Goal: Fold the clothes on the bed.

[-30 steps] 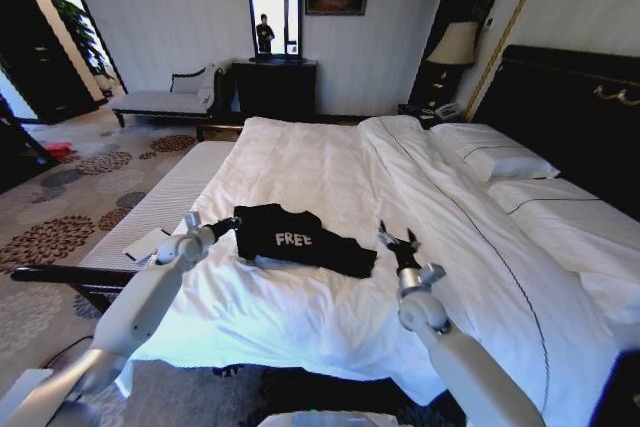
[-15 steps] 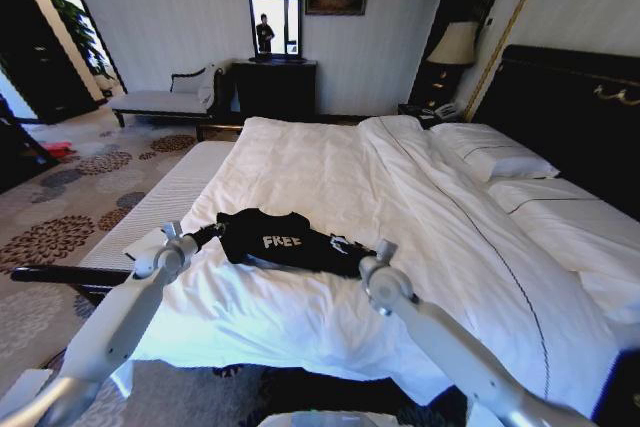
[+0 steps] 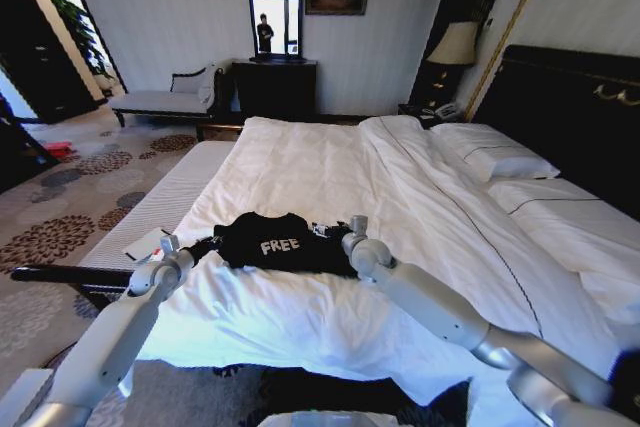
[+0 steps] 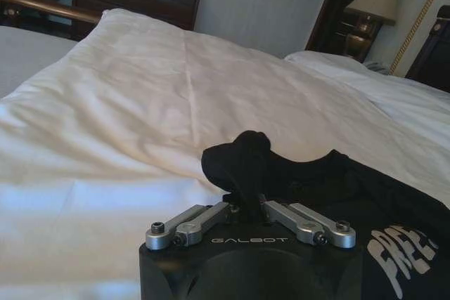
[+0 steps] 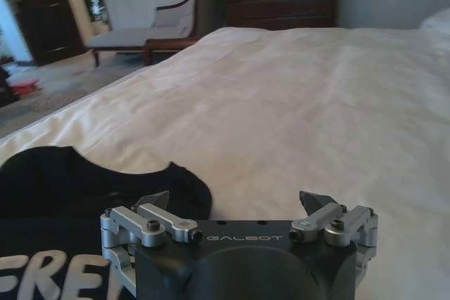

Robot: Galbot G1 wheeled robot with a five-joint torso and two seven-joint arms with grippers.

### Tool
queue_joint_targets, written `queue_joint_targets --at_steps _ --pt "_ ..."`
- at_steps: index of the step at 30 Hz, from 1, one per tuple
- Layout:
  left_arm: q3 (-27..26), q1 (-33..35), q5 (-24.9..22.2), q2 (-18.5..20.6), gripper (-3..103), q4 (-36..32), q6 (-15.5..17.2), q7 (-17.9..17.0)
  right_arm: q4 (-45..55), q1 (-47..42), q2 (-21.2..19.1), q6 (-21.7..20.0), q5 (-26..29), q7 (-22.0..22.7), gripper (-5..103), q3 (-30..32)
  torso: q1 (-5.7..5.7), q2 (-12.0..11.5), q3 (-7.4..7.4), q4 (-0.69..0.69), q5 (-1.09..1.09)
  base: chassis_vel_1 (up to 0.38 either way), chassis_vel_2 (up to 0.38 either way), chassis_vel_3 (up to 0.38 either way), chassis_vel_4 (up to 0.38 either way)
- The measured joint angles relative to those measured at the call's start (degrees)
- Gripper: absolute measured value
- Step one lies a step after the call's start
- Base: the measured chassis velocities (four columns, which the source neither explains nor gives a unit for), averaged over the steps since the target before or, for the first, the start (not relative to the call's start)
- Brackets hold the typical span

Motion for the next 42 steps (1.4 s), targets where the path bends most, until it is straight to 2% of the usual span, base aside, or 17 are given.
queue_joint_targets --at_steps 4,7,10,12,25,27,28,30,31,34,36,37,40,42 --pt "0.0 0.1 0.2 -0.1 2 -0.2 0.0 0.0 -2.2 2.7 2.3 -1.4 -0.2 -0.4 100 -2.7 0.0 0.0 0.0 0.03 0.0 0.0 0.0 0.0 0.0" --pt "-0.2 0.2 0.2 -0.1 2 -0.5 0.0 0.0 -3.2 3.5 3.7 -3.7 0.2 1.6 100 -3.7 0.0 0.0 0.0 0.03 -0.01 0.0 0.0 0.0 0.0" --pt "-0.8 0.7 -0.2 0.3 2 -1.2 0.0 -0.2 -4.4 3.7 6.4 -7.2 5.7 6.7 100 -4.0 0.0 0.0 0.0 0.01 -0.01 0.0 0.0 0.0 0.0" --pt "-1.1 1.1 -0.3 0.6 2 -1.5 0.0 -0.2 -4.9 3.5 7.7 -7.8 7.2 7.5 100 -3.6 0.0 0.0 0.0 0.02 0.0 0.0 0.0 0.0 0.0" --pt "-1.2 1.1 -0.3 0.4 2 -1.8 0.0 -0.7 -8.0 2.9 10.4 -10.1 5.3 8.9 100 -3.8 0.0 0.0 0.0 0.01 0.0 0.0 0.0 0.0 0.0" --pt "-1.2 1.0 -0.3 0.4 2 -1.7 0.0 -0.7 -8.4 2.7 11.0 -9.9 5.4 8.9 90 -3.7 -0.01 0.0 -0.01 0.03 0.0 0.0 0.0 0.0 0.0" --pt "-1.2 1.0 -0.3 0.4 2 -1.7 0.0 -0.7 -8.4 2.7 11.0 -9.9 5.4 8.9 90 -3.7 -0.01 0.0 -0.01 0.03 0.0 0.0 0.0 0.0 0.0" --pt "-1.2 1.0 -0.2 0.4 2 -1.6 0.0 -0.7 -8.7 2.7 11.2 -9.8 5.4 8.7 79 -3.6 -0.01 0.0 -0.01 0.02 0.0 0.0 0.0 0.0 0.0" --pt "-1.2 1.0 -0.2 0.4 2 -1.5 0.0 -0.6 -8.8 2.7 11.3 -9.6 5.4 8.6 79 -3.6 -0.01 0.0 -0.01 0.02 0.0 0.0 0.0 0.0 0.0" --pt "-1.2 1.0 -0.1 0.5 2 -1.4 0.0 -0.6 -8.9 2.5 11.4 -8.7 5.3 8.0 63 -3.6 -0.01 0.0 -0.01 0.01 0.0 0.0 0.0 0.0 0.0" --pt "-1.2 1.0 -0.1 0.5 2 -1.3 0.0 -0.5 -8.9 2.5 11.4 -8.5 5.3 7.9 63 -3.6 -0.01 0.0 -0.01 0.01 0.0 0.0 0.0 0.0 0.0" --pt "-1.2 0.9 -0.1 0.5 2 -1.3 0.0 -0.5 -8.8 2.4 11.3 -8.1 5.3 7.7 51 -3.6 0.0 0.0 -0.01 0.02 0.0 0.0 0.0 0.0 0.0" --pt "-1.2 0.9 -0.1 0.6 2 -1.2 0.0 -0.5 -8.6 2.3 10.9 -7.6 5.2 7.3 46 -3.5 -0.01 0.0 -0.01 0.02 0.0 0.0 0.0 0.0 0.0" --pt "-1.2 0.8 -0.1 0.6 2 -1.2 -0.1 -0.5 -8.4 1.9 10.4 -6.6 4.9 6.4 35 -3.4 0.0 0.0 -0.01 0.01 0.0 0.0 0.0 0.0 0.0"
